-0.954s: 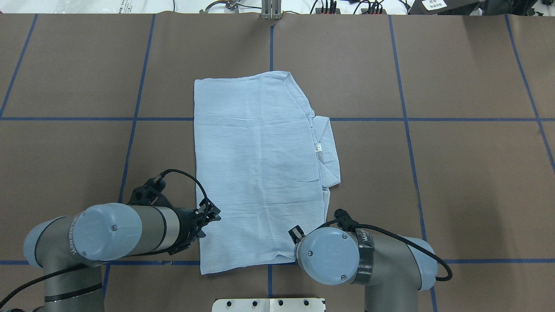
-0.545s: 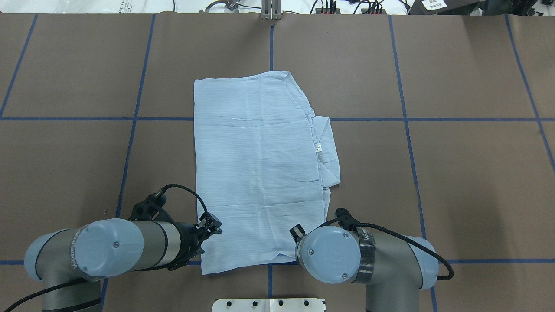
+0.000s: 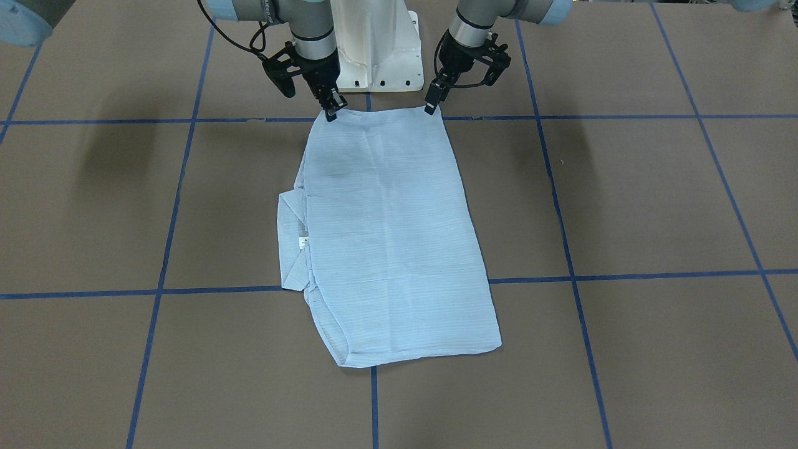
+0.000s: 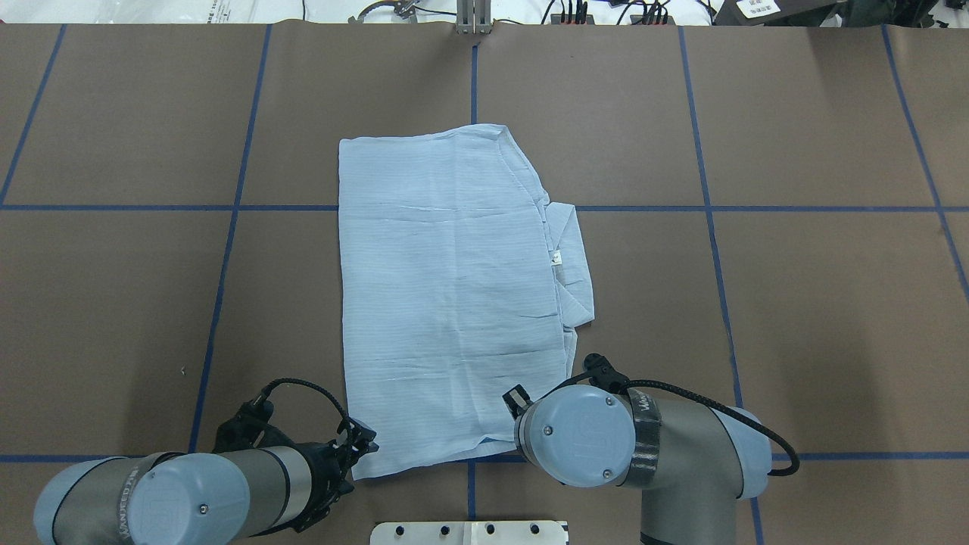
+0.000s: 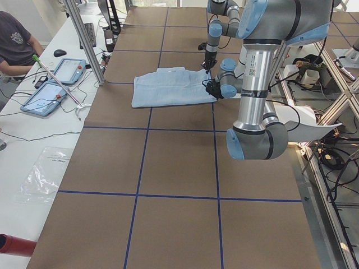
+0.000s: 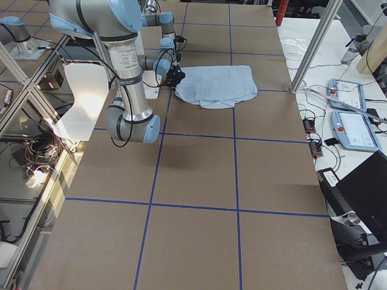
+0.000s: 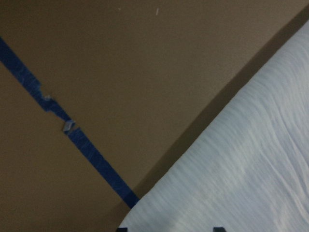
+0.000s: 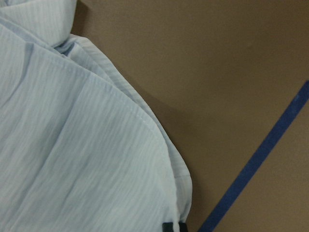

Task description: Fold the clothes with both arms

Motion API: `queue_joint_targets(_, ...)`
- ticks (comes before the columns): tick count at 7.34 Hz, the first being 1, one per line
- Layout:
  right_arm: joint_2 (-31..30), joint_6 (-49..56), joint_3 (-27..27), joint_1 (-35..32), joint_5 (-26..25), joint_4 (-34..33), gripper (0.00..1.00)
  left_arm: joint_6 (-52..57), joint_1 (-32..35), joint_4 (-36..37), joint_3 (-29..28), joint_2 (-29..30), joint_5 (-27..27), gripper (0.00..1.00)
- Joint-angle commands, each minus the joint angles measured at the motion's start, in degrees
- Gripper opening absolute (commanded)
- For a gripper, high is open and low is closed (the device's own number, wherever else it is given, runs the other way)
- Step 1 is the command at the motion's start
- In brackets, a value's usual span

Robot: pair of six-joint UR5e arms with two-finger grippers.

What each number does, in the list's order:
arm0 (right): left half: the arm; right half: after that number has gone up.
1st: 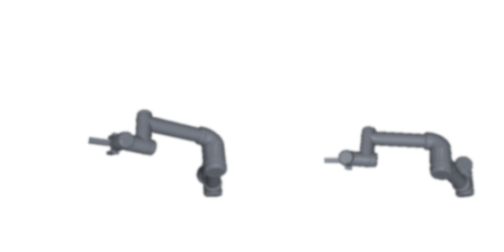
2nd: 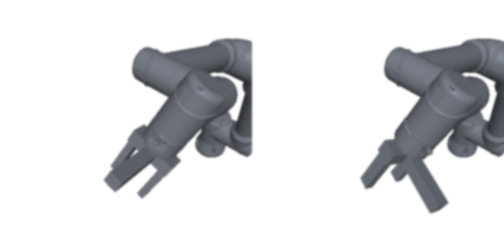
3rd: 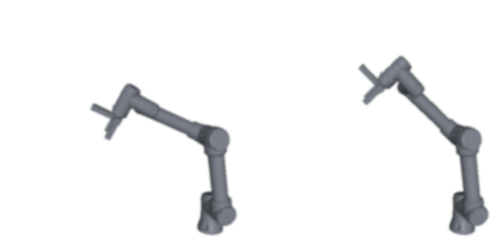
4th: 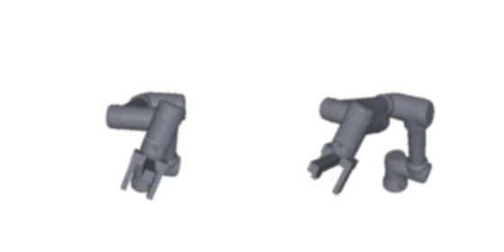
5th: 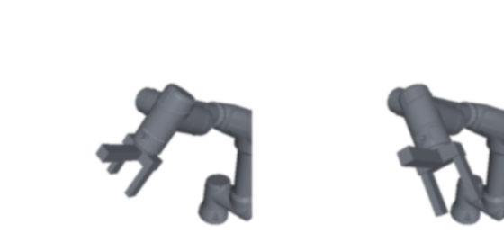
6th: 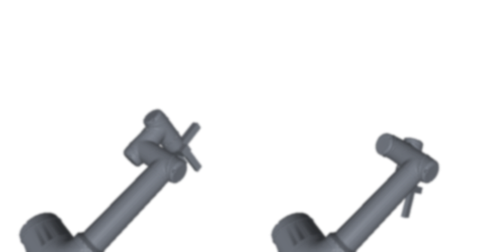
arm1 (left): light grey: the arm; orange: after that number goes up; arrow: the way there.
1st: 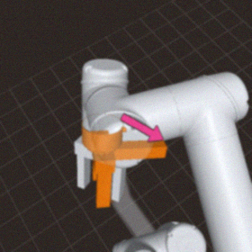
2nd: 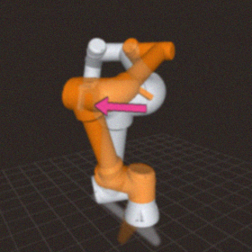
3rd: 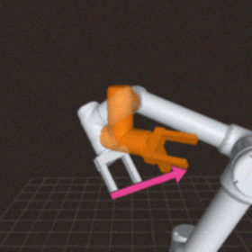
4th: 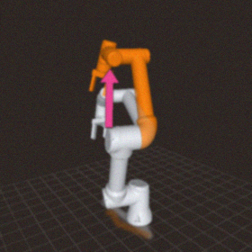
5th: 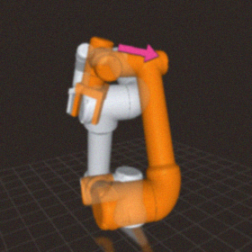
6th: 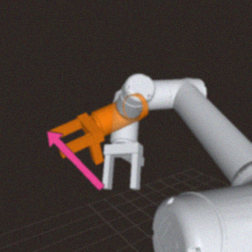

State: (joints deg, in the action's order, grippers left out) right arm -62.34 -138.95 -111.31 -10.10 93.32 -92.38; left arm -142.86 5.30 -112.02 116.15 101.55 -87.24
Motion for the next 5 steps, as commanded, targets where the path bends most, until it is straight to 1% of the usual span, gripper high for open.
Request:
queue_joint_targets(1, 0.03, 0.17, 0.04, -0.09, 0.11, -0.08, 0.00, -1.10, -1.08, 0.92, -0.57, 0.05, 0.14, 0.66)
queue_joint_targets(2, 0.03, 0.17, 0.13, -0.09, 0.11, -0.08, 0.00, -1.01, -1.26, 2.40, -1.01, 0.40, 0.14, 0.65)
queue_joint_targets(5, -0.06, 0.17, 0.13, -0.09, 0.11, -0.17, 0.00, -0.92, -0.65, 2.94, -1.27, 0.58, 0.32, 0.63)
